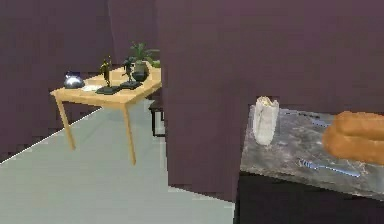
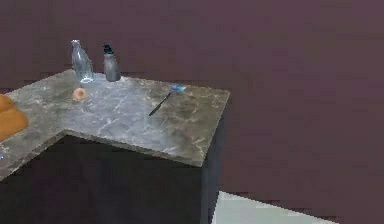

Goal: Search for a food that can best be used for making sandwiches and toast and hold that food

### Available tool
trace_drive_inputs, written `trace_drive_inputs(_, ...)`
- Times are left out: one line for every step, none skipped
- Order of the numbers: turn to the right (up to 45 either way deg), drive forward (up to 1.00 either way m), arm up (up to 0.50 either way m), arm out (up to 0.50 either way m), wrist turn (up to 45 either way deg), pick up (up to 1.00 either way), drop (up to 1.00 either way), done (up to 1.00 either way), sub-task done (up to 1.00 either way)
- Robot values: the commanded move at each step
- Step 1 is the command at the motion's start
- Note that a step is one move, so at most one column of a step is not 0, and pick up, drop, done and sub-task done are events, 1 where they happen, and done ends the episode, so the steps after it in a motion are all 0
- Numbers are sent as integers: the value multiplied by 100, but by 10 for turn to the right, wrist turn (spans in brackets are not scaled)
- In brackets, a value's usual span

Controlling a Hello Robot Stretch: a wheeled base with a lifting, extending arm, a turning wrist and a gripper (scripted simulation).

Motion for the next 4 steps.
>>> trace_drive_inputs(360,0,0,0,0,0,0,0,0)
trace_drive_inputs(0,45,0,0,0,0,0,0,0)
trace_drive_inputs(-450,0,0,0,0,0,0,0,0)
trace_drive_inputs(-270,0,0,0,0,0,0,0,0)
